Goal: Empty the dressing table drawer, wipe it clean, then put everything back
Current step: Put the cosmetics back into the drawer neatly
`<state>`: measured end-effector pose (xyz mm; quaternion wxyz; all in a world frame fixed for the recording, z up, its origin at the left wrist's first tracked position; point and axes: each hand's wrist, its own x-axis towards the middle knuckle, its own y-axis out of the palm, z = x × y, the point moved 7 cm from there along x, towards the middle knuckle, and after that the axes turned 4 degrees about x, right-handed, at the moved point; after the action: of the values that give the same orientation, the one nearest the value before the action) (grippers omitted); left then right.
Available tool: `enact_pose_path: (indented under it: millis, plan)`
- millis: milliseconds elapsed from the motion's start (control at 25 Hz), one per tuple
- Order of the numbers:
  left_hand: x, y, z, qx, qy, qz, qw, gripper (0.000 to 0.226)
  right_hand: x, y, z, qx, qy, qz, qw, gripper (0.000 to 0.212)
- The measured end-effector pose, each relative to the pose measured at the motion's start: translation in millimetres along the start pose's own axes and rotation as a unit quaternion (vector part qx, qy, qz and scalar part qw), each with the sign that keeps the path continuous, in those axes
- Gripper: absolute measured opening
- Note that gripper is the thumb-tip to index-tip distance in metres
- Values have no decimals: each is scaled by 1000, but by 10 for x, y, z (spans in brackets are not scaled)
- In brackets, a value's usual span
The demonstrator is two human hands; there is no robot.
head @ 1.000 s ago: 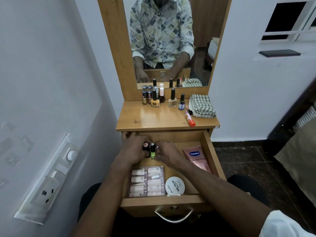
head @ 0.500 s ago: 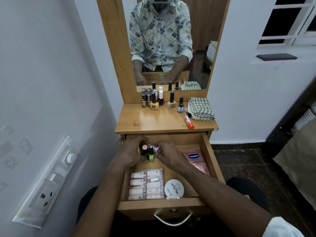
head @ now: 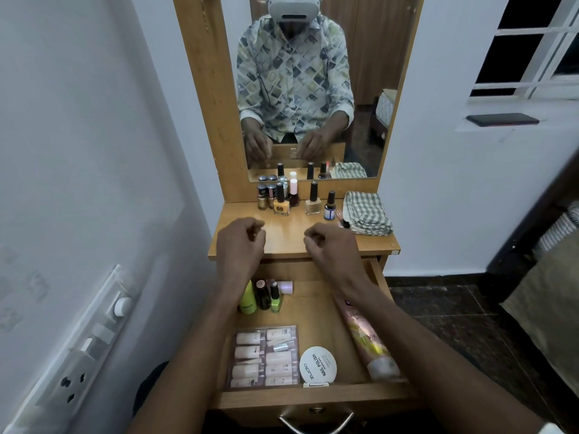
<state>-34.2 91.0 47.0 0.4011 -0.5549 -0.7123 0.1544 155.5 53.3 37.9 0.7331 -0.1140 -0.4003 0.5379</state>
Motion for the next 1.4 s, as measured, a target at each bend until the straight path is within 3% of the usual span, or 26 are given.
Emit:
enact_pose_path:
  millis: [80,200,360,440,600,800,1000,1240,1400]
  plan:
    - [256,101,-99,-8,7,-4,1000,28,256,-114,36,-24,-19,-25,999,14]
    - [609,234,-328,44,89,2,995,44,701,-182,109,-184,-54,-34,981,28]
    - [863,446,-535,150,172,49,972,48,1086,-64,125,-371,-69,55,924,31]
    - [871,509,-557,180,189,65,963,46,1104,-5,140,-389,-84,87,913,21]
    - [746,449,-543,131,174,35,975,36,979,89,202,-398,-132,63,906,19]
    - [557,249,-679,72,132,40,988,26,789,44,390,-328,-161,49,929,18]
    - [284,-51,-777,69,69,115,989,21,604,-202,401,-186,-36,93,977,10]
    - [-282,82,-476,87,35,242,966,16,-47,-163,69,-77,46,175,980,18]
    - [-396,178,-297,121,50,272,953,19,-340,4,-129,-44,62,184,980,17]
